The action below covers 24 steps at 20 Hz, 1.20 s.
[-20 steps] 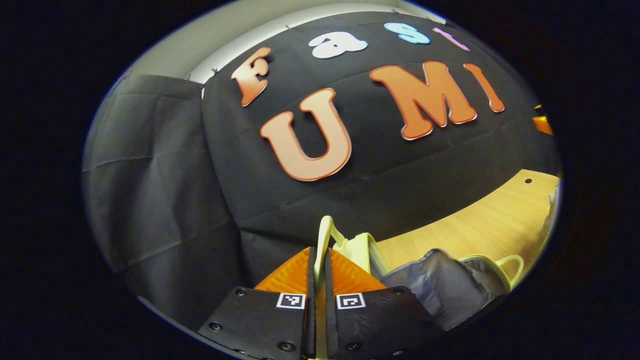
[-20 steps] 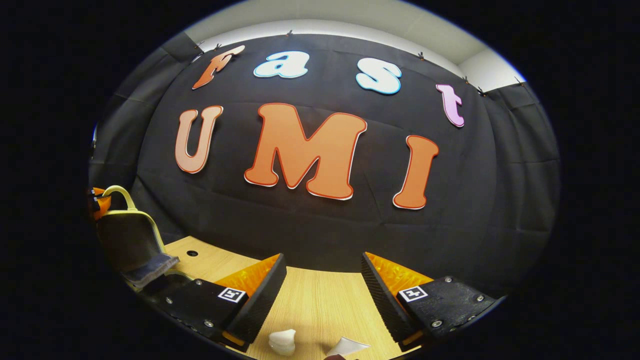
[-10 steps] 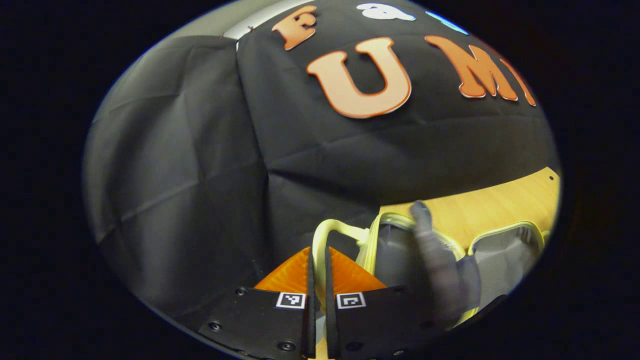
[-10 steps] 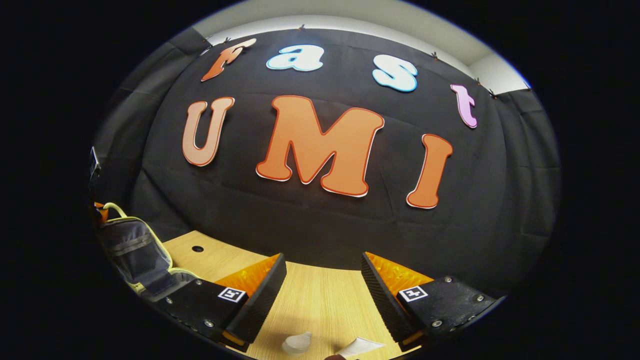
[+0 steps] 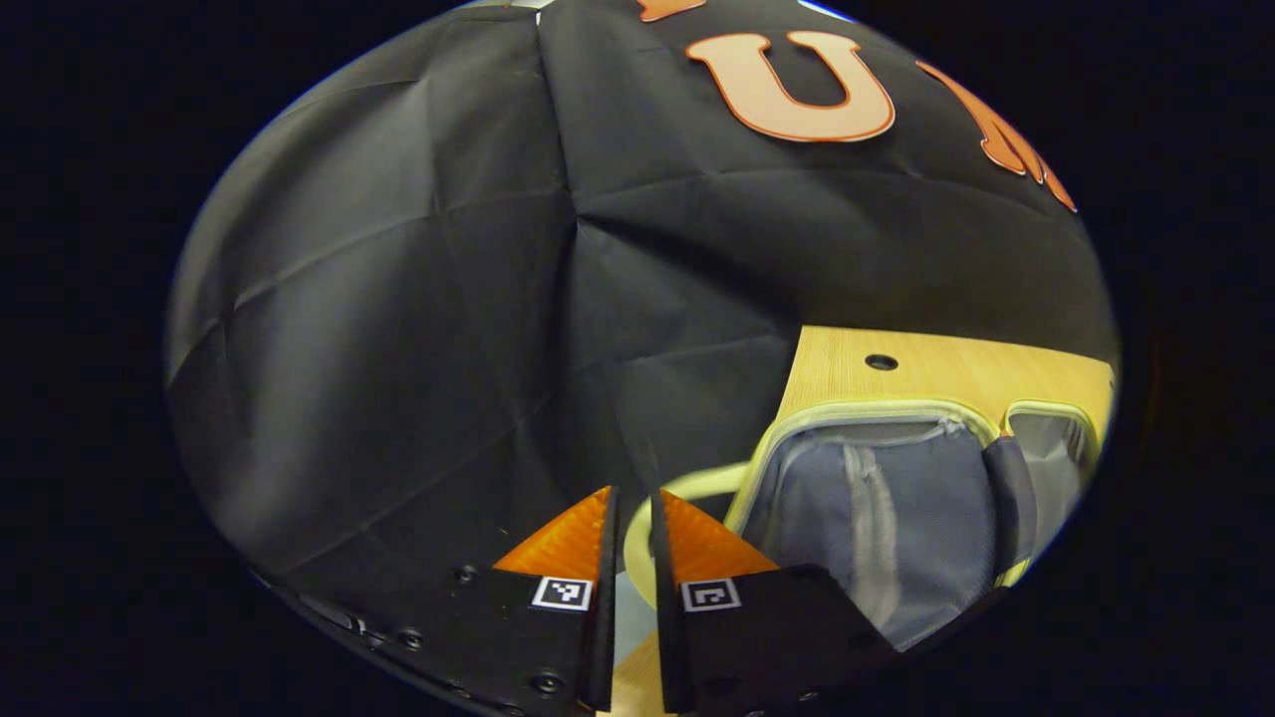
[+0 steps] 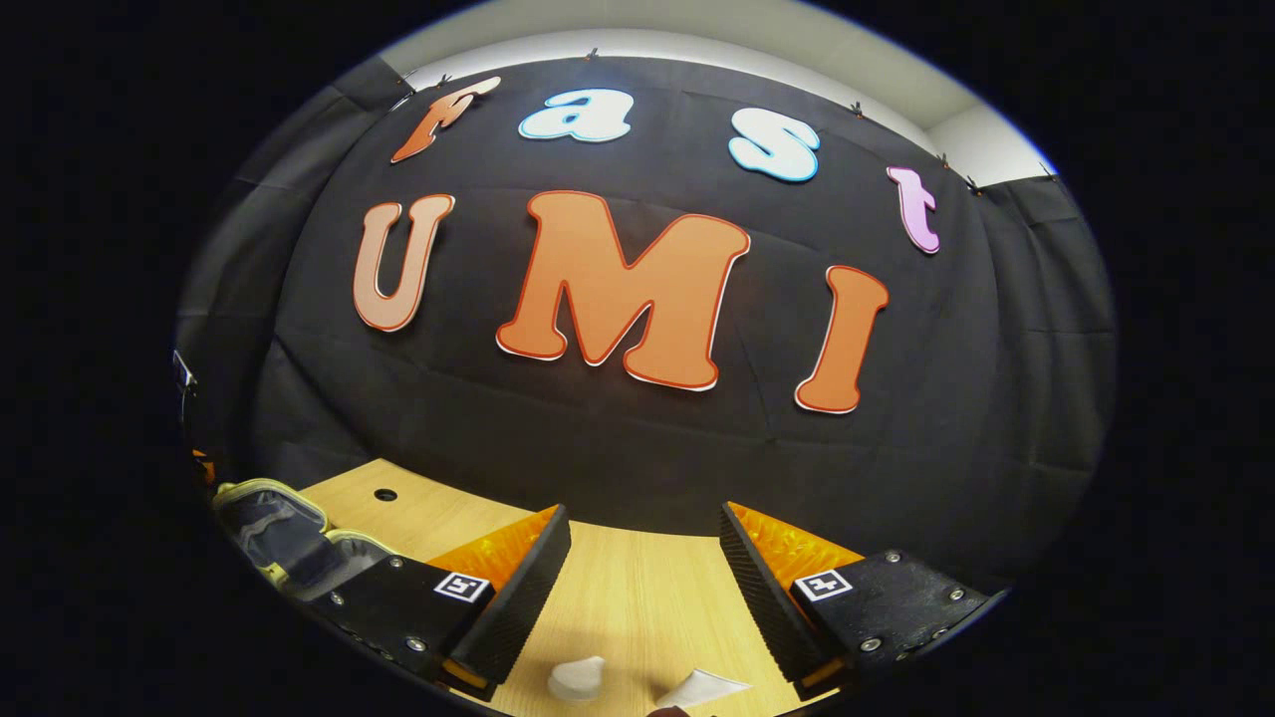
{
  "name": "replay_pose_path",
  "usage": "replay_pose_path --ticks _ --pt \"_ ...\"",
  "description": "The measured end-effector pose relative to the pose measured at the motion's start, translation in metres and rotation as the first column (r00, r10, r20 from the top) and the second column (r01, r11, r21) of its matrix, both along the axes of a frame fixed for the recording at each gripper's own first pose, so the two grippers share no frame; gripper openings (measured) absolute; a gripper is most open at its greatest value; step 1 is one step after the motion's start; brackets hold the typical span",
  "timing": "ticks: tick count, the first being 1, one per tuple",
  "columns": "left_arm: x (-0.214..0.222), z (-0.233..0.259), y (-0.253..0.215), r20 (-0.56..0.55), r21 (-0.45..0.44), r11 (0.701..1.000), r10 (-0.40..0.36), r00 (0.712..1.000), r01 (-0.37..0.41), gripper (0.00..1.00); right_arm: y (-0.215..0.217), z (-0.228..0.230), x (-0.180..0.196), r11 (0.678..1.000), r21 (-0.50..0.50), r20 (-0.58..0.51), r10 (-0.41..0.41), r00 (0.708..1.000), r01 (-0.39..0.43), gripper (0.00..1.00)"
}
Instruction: First open the suitcase, pack the skin care products into it, and then close the suitcase.
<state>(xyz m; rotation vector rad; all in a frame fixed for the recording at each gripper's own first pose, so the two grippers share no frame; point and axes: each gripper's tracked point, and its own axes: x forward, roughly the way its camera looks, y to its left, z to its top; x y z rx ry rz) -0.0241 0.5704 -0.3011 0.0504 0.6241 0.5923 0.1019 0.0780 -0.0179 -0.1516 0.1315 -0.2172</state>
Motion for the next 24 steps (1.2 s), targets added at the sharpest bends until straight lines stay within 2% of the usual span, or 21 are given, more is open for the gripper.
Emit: replay_pose_path --ticks 1,3,5,7,10,11,12,15,21,24 --pt "-0.002 0.010 -0.008 0.006 -0.001 1.000 -0.005 1.000 0.005 0.21 -0.005 0.000 -0.004 1.000 -0.003 0.000 -0.009 1.000 0.009 0.95" --pt "0.010 0.023 -0.034 0.038 -0.015 0.999 -0.041 0.998 0.041 0.41 -0.014 -0.003 -0.015 1.000 -0.001 -0.002 -0.024 1.000 0.024 0.95" --pt "0.018 0.044 -0.074 0.091 -0.019 0.995 -0.094 0.991 0.096 0.66 -0.024 -0.004 -0.026 0.999 0.002 -0.001 -0.036 0.999 0.036 0.95" --pt "0.027 0.074 -0.124 0.155 -0.013 0.986 -0.164 0.974 0.168 0.82 -0.032 -0.011 -0.037 0.999 0.002 -0.013 -0.037 0.999 0.037 0.95" --pt "0.040 0.111 -0.203 0.237 -0.006 0.956 -0.284 0.929 0.294 0.89 -0.048 -0.022 -0.050 0.999 0.001 -0.028 -0.033 0.999 0.033 0.96" --pt "0.041 0.119 -0.232 0.249 0.008 0.942 -0.328 0.911 0.336 0.99 -0.052 -0.026 -0.053 1.000 0.010 -0.029 -0.023 0.999 0.023 0.96" --pt "0.045 0.125 -0.260 0.257 0.020 0.927 -0.366 0.894 0.374 0.96 -0.057 -0.030 -0.057 1.000 0.023 -0.029 -0.014 0.999 0.015 0.96" --pt "0.054 0.143 -0.328 0.271 0.047 0.887 -0.455 0.849 0.460 0.99 -0.068 -0.042 -0.062 0.998 0.062 -0.036 0.030 0.999 -0.028 0.96" --pt "0.063 0.155 -0.445 0.309 0.028 0.849 -0.510 0.803 0.528 0.99 -0.087 -0.069 -0.075 0.990 0.081 -0.061 0.121 0.991 -0.116 0.96" --pt "0.062 0.143 -0.504 0.307 0.007 0.810 -0.560 0.770 0.586 0.99 -0.091 -0.091 -0.083 0.984 0.100 -0.088 0.157 0.984 -0.148 0.96"
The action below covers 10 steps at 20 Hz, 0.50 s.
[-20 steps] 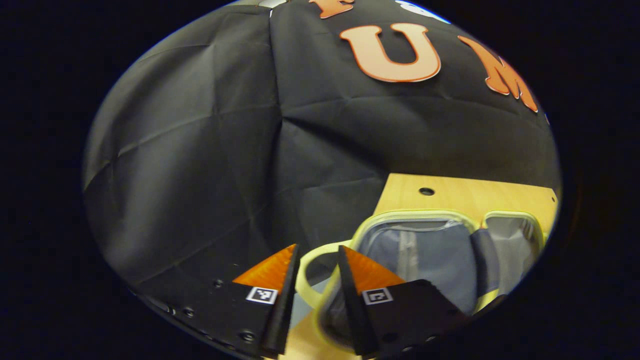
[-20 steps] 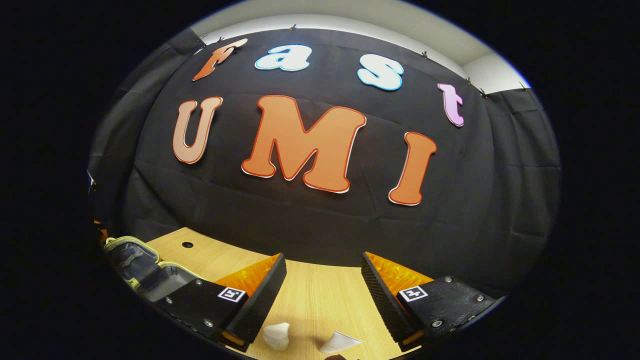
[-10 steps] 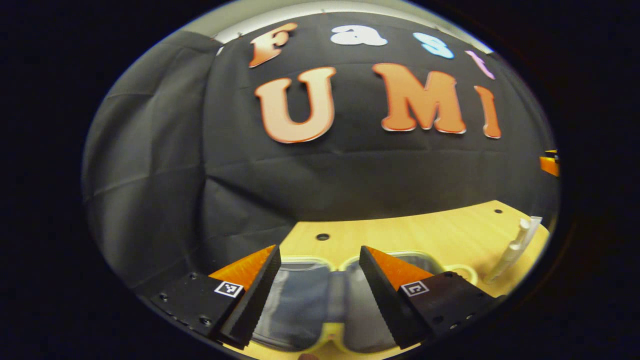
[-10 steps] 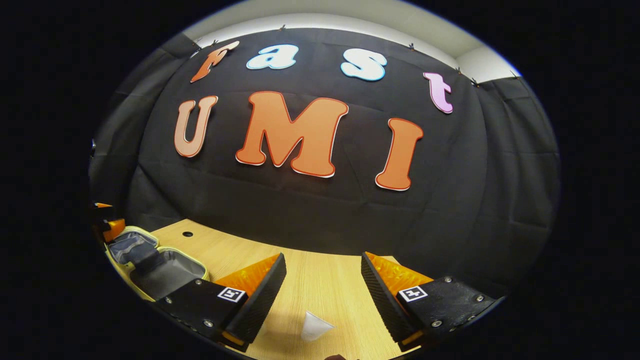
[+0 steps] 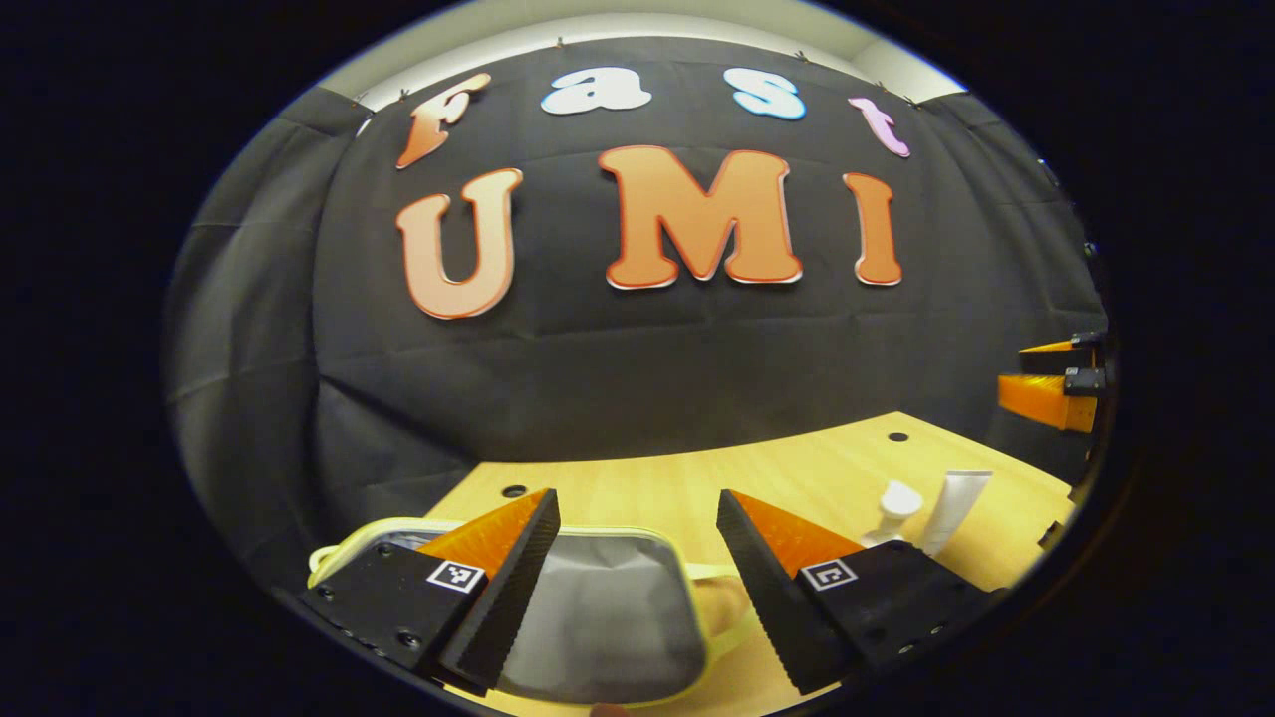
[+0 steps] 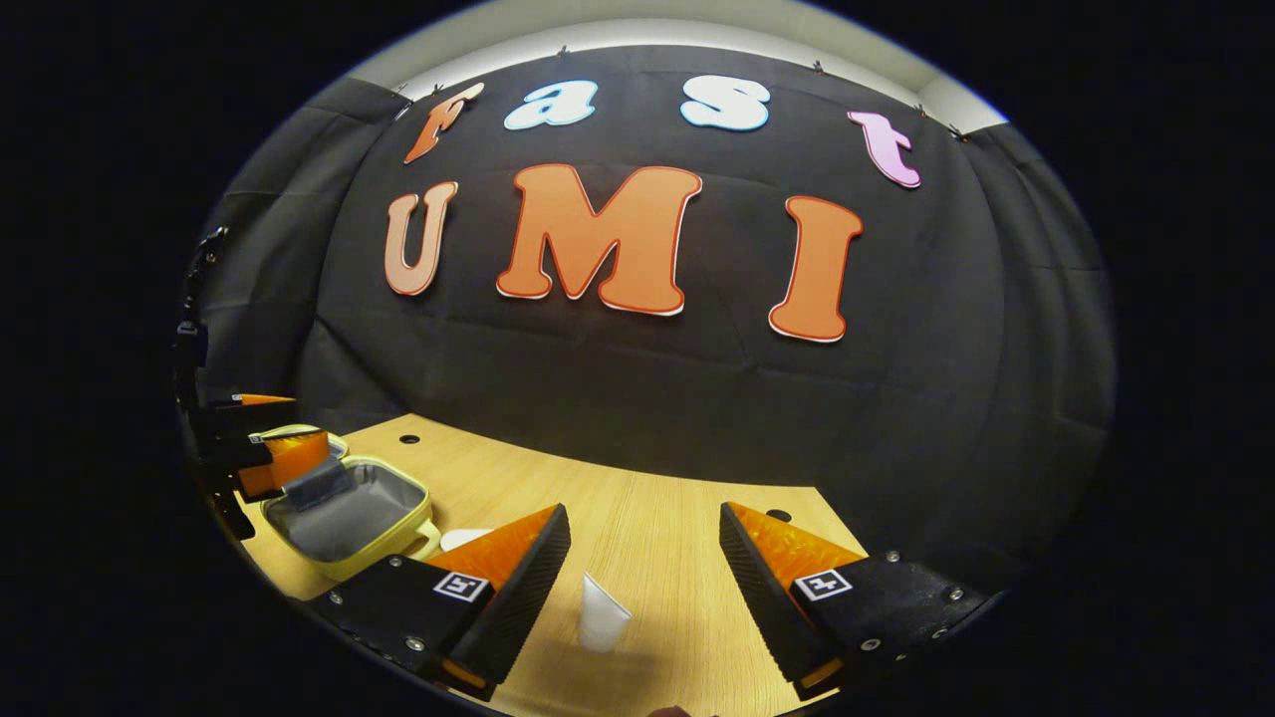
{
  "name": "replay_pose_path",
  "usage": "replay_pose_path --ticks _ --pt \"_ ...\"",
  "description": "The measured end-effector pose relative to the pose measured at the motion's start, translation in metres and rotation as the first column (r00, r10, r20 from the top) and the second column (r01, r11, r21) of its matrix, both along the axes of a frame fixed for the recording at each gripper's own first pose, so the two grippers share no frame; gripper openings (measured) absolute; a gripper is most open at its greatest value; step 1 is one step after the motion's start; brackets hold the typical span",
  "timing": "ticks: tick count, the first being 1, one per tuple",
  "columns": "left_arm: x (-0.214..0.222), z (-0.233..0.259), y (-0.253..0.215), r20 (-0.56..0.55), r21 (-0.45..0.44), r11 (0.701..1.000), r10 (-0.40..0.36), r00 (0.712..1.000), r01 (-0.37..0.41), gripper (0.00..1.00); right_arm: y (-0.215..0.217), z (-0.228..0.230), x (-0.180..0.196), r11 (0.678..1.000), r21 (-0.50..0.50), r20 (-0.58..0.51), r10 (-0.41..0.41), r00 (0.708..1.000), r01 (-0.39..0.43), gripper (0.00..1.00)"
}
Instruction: First open the suitcase, pack the skin care products into it, and then close the suitcase.
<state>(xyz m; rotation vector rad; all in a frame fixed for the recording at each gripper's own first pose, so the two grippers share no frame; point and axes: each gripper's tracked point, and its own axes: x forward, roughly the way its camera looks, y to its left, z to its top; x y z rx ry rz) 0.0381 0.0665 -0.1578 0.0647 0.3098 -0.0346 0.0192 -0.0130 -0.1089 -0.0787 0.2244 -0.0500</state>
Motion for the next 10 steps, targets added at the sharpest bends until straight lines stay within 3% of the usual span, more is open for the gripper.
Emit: replay_pose_path --ticks 4,10 --pt "-0.008 -0.016 -0.061 -0.001 0.006 0.996 -0.091 0.996 0.091 0.99 -0.001 -0.039 -0.009 0.999 0.000 -0.050 0.049 0.998 -0.049 0.96" --pt "-0.022 -0.077 -0.124 -0.077 -0.017 0.983 -0.184 0.980 0.183 0.99 -0.005 -0.104 -0.009 0.997 0.016 -0.128 0.080 0.988 -0.079 0.96"
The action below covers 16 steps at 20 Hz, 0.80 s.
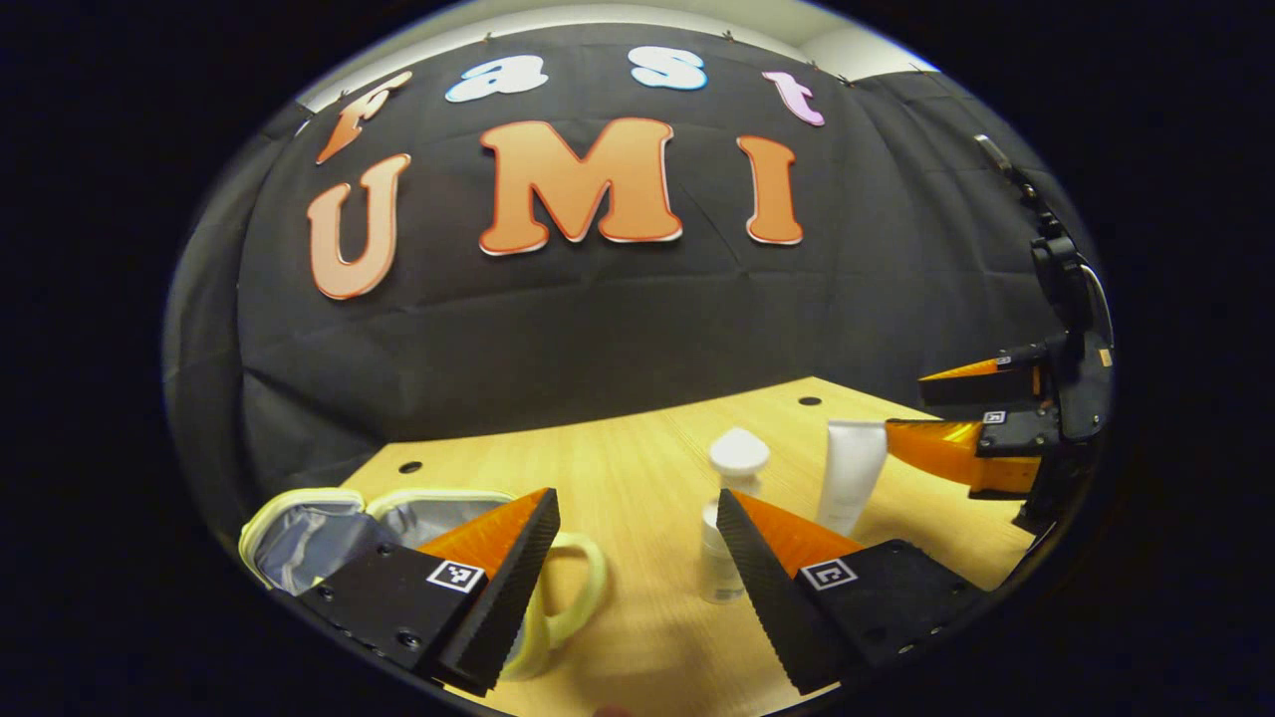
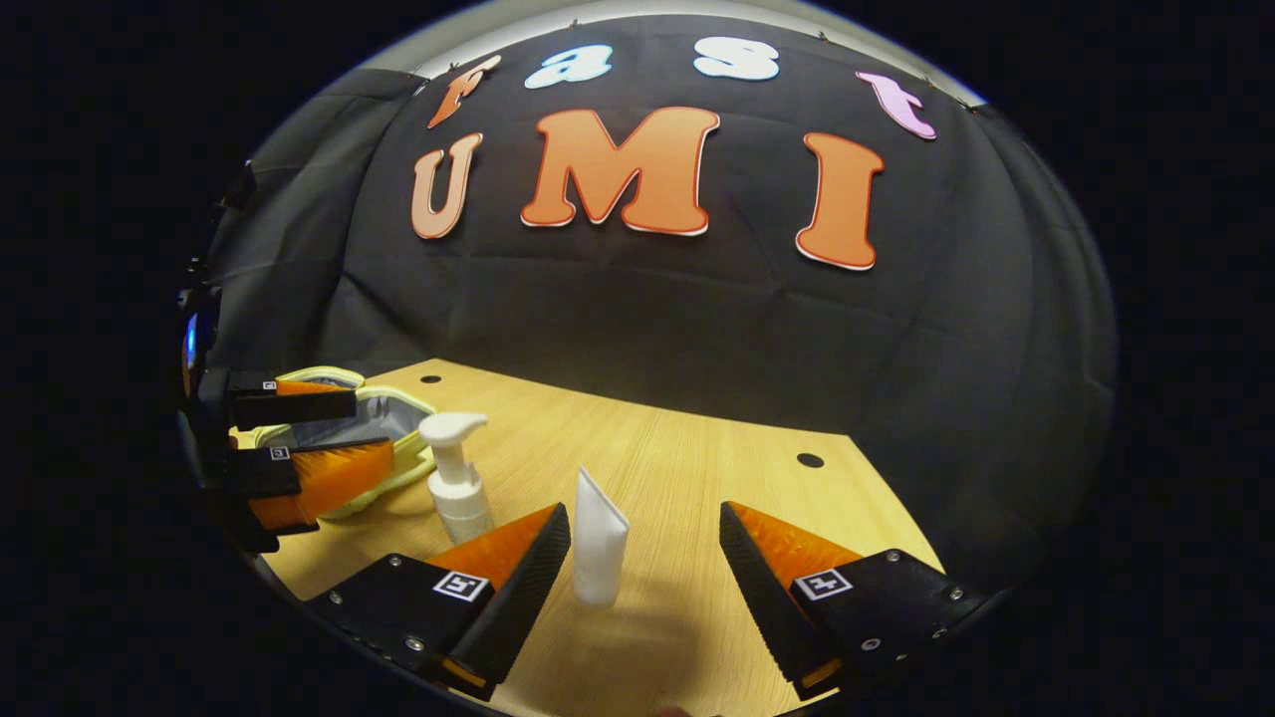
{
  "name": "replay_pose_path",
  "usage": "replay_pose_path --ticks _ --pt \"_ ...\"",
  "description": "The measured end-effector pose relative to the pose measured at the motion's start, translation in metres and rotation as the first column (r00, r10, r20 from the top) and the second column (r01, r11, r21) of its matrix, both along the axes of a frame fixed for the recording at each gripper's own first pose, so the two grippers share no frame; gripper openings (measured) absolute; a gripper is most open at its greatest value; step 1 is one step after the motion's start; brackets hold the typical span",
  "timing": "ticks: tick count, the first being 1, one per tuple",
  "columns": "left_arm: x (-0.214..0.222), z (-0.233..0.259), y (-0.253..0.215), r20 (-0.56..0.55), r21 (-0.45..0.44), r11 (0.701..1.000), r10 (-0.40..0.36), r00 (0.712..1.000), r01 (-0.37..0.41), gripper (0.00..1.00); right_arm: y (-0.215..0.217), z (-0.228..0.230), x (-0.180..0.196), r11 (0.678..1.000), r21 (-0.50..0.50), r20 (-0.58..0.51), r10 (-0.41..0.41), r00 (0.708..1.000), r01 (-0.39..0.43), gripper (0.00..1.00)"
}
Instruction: First open the suitcase, pack the skin care products into it, and then close the suitcase.
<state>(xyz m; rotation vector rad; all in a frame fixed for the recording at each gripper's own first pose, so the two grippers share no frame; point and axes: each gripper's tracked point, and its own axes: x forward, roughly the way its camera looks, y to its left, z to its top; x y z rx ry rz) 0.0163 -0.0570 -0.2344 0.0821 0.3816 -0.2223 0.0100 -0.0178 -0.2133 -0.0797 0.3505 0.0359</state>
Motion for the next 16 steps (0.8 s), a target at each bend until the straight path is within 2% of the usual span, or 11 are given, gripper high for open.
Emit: replay_pose_path --ticks 6,12,14,16 --pt "0.006 -0.069 -0.035 -0.120 0.017 0.999 -0.042 0.992 0.044 0.99 0.008 -0.051 0.011 1.000 0.012 -0.039 0.022 0.999 -0.022 0.96" --pt "0.018 -0.103 -0.056 -0.204 -0.032 0.997 -0.075 0.976 0.070 1.00 0.012 -0.075 0.020 0.998 0.035 -0.071 0.051 0.996 -0.049 0.96" --pt "0.020 -0.112 -0.062 -0.233 -0.056 0.996 -0.074 0.970 0.063 0.95 0.017 -0.084 0.021 0.997 0.043 -0.089 0.074 0.993 -0.071 0.96" --pt "0.020 -0.125 -0.068 -0.277 -0.075 0.996 -0.074 0.958 0.055 0.81 0.019 -0.088 0.022 0.995 0.056 -0.100 0.092 0.991 -0.087 0.96"
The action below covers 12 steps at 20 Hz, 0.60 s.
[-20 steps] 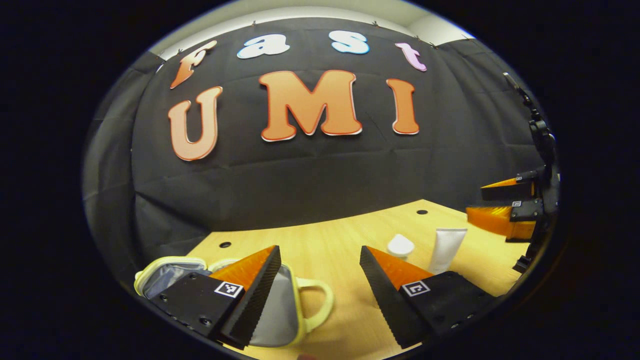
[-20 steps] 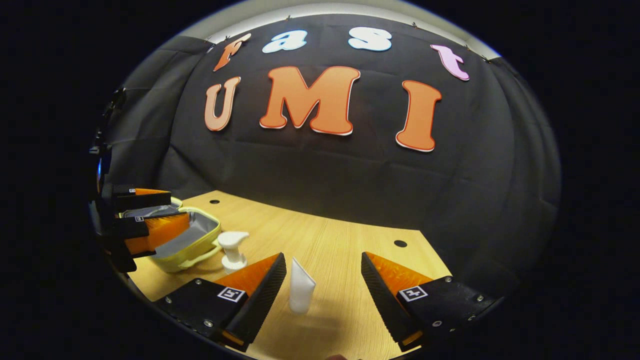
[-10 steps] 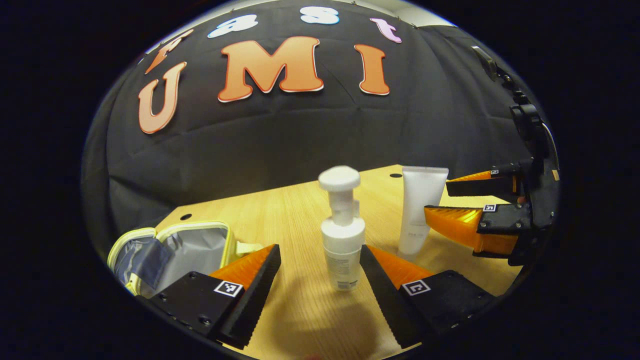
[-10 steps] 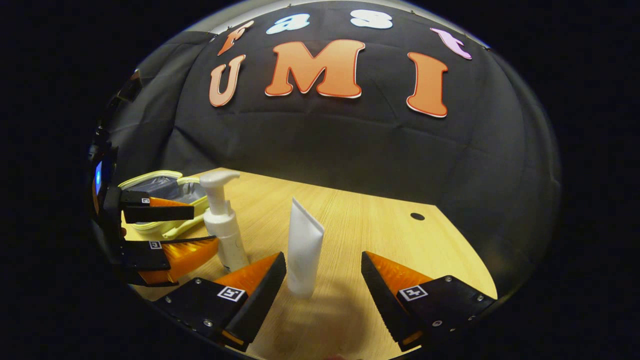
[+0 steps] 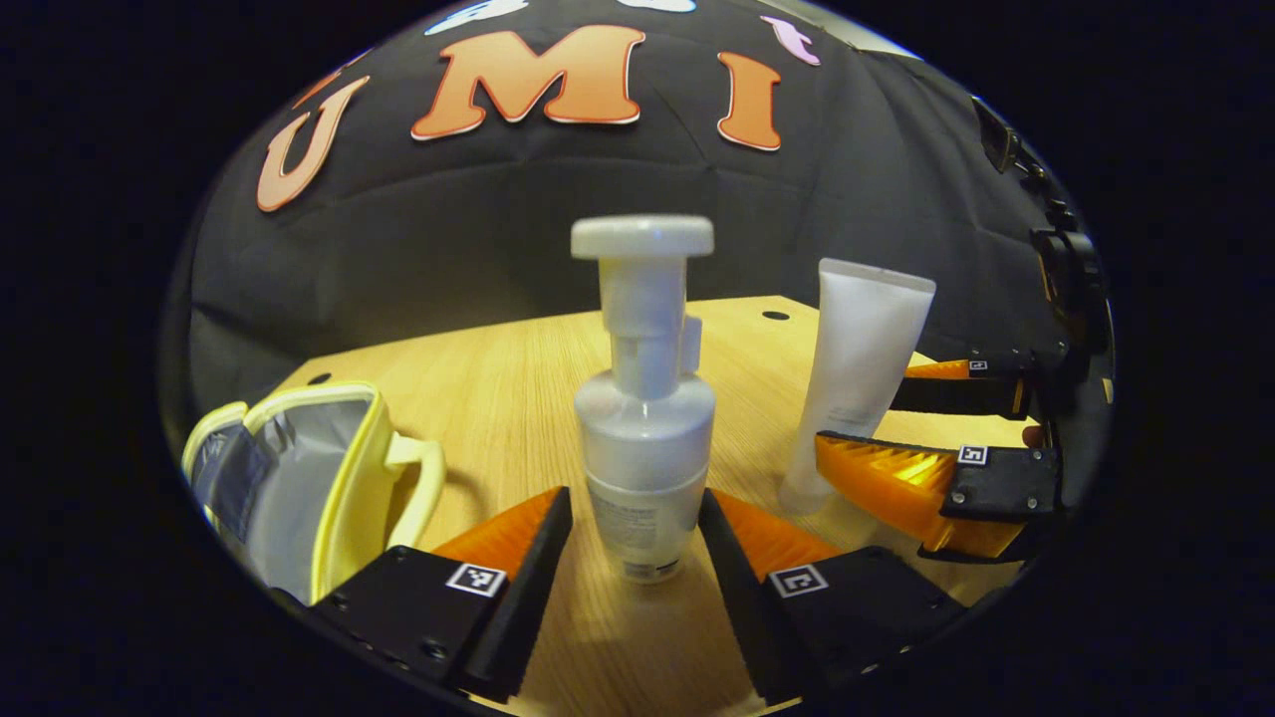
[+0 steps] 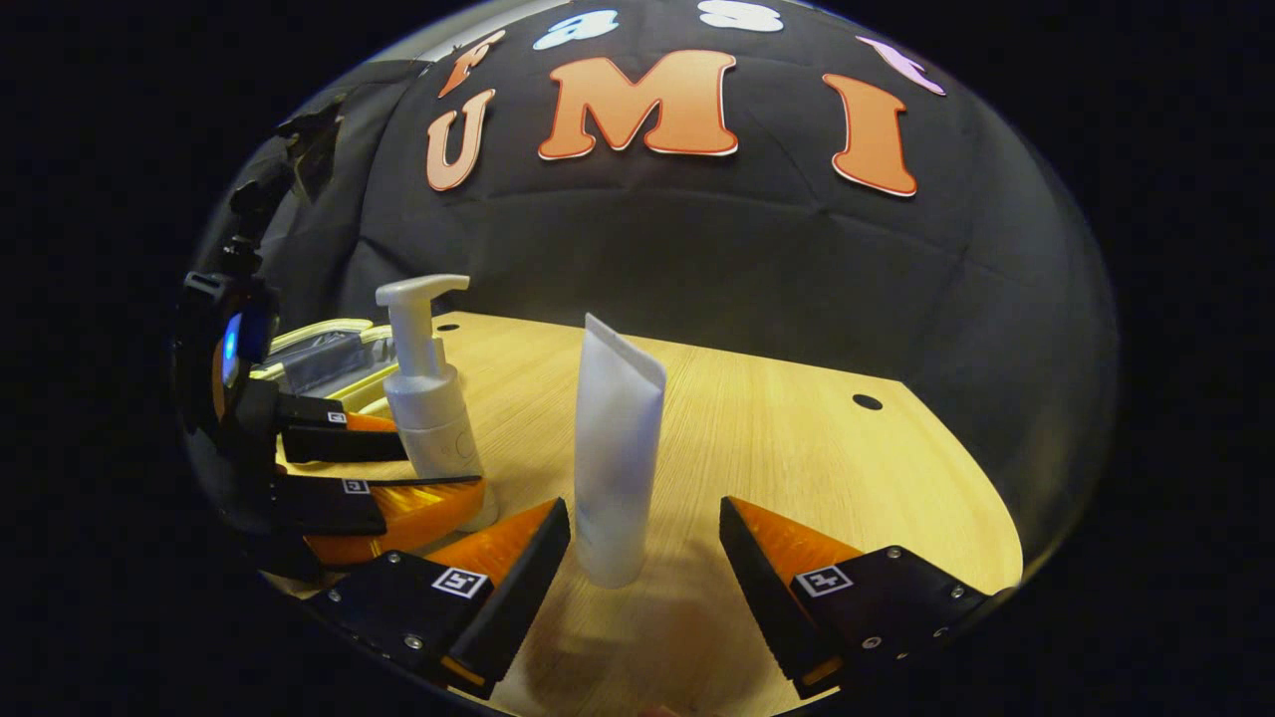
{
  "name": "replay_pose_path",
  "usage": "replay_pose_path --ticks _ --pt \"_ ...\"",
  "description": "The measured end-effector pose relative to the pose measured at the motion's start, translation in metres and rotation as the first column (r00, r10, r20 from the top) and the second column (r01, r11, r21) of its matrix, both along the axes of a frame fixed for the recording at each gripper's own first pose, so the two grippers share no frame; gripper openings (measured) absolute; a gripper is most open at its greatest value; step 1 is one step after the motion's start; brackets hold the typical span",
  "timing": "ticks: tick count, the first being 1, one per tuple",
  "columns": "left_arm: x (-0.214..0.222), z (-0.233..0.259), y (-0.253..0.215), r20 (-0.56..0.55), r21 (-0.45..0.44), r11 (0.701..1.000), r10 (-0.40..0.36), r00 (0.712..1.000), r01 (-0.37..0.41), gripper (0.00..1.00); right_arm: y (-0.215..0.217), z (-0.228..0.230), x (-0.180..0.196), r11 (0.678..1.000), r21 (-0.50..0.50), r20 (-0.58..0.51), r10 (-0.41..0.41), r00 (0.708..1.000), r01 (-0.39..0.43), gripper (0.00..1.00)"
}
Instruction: First open the suitcase, pack the skin care products into it, and then close the suitcase.
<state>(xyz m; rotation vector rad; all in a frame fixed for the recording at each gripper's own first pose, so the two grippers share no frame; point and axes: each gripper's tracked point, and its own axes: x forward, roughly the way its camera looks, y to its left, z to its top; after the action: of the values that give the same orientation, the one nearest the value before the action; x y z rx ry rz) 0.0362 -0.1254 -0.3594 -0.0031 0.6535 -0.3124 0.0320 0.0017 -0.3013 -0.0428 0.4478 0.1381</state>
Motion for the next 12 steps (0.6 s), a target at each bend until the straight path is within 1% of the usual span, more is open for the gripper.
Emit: replay_pose_path --ticks 1,2,3,5,7,8,9,10,11,12 --pt "-0.001 -0.004 -0.002 -0.010 0.007 1.000 0.004 1.000 -0.004 0.71 0.002 0.000 0.002 1.000 0.008 -0.001 0.005 1.000 -0.005 0.96" --pt "0.001 -0.001 0.002 0.011 0.019 1.000 0.014 1.000 -0.014 0.67 0.005 -0.001 0.005 1.000 0.015 -0.004 0.010 1.000 -0.010 0.96" --pt "-0.001 -0.001 0.002 -0.001 0.027 1.000 0.016 1.000 -0.016 0.61 0.007 -0.003 0.007 1.000 0.023 -0.010 0.016 1.000 -0.016 0.96" --pt "-0.003 0.001 0.005 -0.018 0.009 0.999 0.042 0.999 -0.042 0.60 0.013 -0.006 0.008 0.999 0.035 -0.025 0.020 0.999 -0.019 0.95" --pt "-0.002 0.011 0.019 -0.010 0.018 0.997 0.076 0.997 -0.076 0.60 0.014 -0.009 0.010 0.999 0.040 -0.033 0.016 0.999 -0.015 0.86" --pt "-0.002 0.017 0.026 -0.006 0.024 0.996 0.090 0.996 -0.090 0.60 0.014 -0.010 0.009 0.999 0.044 -0.038 0.019 0.999 -0.018 0.78" --pt "-0.003 0.024 0.030 -0.006 0.021 0.995 0.102 0.995 -0.102 0.60 0.013 -0.012 0.010 0.999 0.045 -0.047 0.017 0.999 -0.014 0.74" --pt "-0.004 0.033 0.036 -0.004 0.011 0.993 0.118 0.993 -0.118 0.60 0.016 -0.013 0.010 0.998 0.057 -0.053 0.022 0.998 -0.019 0.67" --pt "-0.003 0.043 0.040 0.002 0.000 0.992 0.129 0.992 -0.129 0.60 0.017 -0.013 0.011 0.998 0.064 -0.059 0.020 0.998 -0.016 0.64" --pt "0.000 0.051 0.045 0.009 -0.004 0.990 0.143 0.990 -0.143 0.60 0.017 -0.011 0.011 0.998 0.060 -0.064 0.014 0.998 -0.010 0.56"
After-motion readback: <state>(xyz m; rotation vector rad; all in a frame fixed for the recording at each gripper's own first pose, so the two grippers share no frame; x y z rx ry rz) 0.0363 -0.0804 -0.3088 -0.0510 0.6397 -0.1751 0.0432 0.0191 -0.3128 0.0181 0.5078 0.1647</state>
